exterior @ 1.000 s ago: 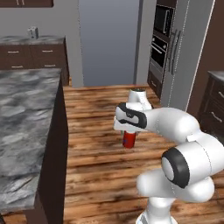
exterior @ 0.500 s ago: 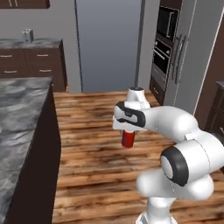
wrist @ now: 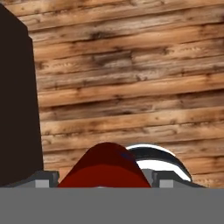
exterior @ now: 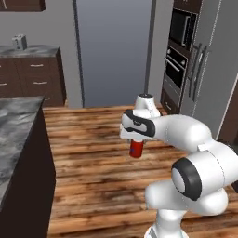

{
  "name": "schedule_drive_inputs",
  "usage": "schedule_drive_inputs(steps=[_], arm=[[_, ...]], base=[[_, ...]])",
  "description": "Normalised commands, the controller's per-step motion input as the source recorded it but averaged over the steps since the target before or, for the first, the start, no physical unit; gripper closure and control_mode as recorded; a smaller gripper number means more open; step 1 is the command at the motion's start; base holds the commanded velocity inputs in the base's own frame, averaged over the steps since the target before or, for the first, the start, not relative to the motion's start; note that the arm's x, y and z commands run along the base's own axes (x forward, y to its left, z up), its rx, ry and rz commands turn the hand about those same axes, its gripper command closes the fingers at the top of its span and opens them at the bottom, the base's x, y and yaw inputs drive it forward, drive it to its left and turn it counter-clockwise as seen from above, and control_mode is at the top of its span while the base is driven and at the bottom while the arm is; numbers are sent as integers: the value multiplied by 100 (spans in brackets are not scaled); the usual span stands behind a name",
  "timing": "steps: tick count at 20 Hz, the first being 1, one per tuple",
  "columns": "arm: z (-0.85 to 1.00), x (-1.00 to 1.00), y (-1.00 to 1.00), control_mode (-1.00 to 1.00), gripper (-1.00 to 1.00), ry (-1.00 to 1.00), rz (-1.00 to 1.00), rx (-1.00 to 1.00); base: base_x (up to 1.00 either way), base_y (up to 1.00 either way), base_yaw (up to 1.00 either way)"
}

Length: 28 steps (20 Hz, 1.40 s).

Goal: Four empty soda cans are scattered around the kitchen. Gather all the cans and cluster them next to the stove for recycling.

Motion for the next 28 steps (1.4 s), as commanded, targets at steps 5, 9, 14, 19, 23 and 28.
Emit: schedule_drive_inputs(steps=[5,9,14,19,23,28], arm=[[0,0,0,100,100,0,0,0],[0,0,0,100,100,0,0,0],[0,0,0,100,100,0,0,0],[0,0,0,100,100,0,0,0],[0,0,0,100,100,0,0,0],[0,0,0,100,100,0,0,0]], base=[[100,-38,0],[100,-47,0],[100,-41,0],[100,-24,0],[100,-24,0],[100,-26,0]])
